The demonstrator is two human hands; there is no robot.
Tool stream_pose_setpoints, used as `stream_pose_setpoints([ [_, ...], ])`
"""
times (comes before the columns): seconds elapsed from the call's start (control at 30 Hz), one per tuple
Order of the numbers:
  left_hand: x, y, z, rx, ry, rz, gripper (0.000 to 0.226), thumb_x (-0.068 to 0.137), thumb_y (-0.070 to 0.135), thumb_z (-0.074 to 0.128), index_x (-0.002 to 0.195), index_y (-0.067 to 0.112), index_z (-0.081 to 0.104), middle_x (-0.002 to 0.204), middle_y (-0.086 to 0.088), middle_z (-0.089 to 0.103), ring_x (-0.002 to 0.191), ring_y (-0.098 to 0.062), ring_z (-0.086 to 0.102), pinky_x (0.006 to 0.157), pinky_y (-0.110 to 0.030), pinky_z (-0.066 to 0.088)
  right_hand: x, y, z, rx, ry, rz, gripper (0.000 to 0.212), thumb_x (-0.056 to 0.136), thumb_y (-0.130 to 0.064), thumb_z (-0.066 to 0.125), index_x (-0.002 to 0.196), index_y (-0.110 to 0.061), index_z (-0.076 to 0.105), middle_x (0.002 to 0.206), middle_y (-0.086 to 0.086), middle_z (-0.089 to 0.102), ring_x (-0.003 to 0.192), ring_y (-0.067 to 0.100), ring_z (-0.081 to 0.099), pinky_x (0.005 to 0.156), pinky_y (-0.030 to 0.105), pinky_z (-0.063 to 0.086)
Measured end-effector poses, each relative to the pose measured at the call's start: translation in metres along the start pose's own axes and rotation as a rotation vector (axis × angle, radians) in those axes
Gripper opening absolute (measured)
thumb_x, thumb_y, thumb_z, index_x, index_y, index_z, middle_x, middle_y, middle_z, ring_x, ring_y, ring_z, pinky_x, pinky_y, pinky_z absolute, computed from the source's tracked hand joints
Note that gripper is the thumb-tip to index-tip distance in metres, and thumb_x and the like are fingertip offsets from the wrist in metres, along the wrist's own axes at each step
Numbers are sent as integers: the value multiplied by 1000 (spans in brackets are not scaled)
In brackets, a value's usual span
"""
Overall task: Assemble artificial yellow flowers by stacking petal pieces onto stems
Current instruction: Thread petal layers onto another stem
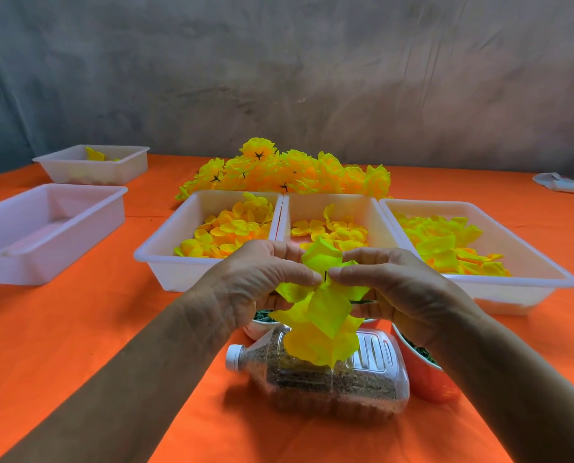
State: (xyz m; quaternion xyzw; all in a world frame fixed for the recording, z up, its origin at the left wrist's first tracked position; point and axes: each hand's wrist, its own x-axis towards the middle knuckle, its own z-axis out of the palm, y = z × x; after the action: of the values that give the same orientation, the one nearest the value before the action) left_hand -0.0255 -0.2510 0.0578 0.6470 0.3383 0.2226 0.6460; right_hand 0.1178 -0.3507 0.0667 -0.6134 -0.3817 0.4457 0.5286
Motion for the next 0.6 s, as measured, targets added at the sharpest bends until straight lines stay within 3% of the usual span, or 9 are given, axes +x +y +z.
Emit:
stream_pose_setpoints([
  [0.07, 0, 1, -1, 19, -4, -2, 30, 67, 8, 76, 93, 18, 65, 69, 5, 69, 60, -8, 62, 47, -21, 44, 0, 0, 0, -22, 27, -18, 15, 70, -11, 74, 82, -15, 68, 71, 1, 70, 64, 14, 62, 53, 26, 43],
  [0.17, 1, 4, -1, 38, 3, 5, 40, 57, 14, 79, 94, 16, 65, 73, 3, 69, 64, -10, 62, 46, -22, 44, -1, 1, 0, -51, 25, -28, 10, 75, -6, 70, 81, -14, 68, 73, 4, 68, 60, 12, 61, 55, 26, 41],
  [0.4, 5, 6, -4, 94, 19, 9, 22, 70, 7, 77, 88, 15, 68, 70, 1, 65, 57, -8, 56, 42, -19, 43, -3, 4, 2, -35, 0, -1, 43, 73, 0, 71, 114, -5, 62, 99, 14, 71, 69, 21, 68, 62, 33, 53],
  [0.5, 6, 7, -3, 146, 20, 22, 23, 71, 8, 77, 90, 15, 68, 71, 1, 64, 60, -9, 57, 43, -18, 43, -3, 5, 1, -67, -15, -12, 23, 77, -5, 69, 100, -10, 69, 87, 8, 72, 67, 16, 67, 59, 28, 50],
  [0.6, 7, 9, -3, 172, 11, 28, 24, 72, 7, 77, 92, 14, 67, 75, 0, 63, 62, -9, 58, 43, -17, 43, -3, 7, 0, -49, -4, -12, 8, 80, -6, 67, 86, -10, 71, 79, 7, 72, 66, 17, 67, 64, 32, 51],
])
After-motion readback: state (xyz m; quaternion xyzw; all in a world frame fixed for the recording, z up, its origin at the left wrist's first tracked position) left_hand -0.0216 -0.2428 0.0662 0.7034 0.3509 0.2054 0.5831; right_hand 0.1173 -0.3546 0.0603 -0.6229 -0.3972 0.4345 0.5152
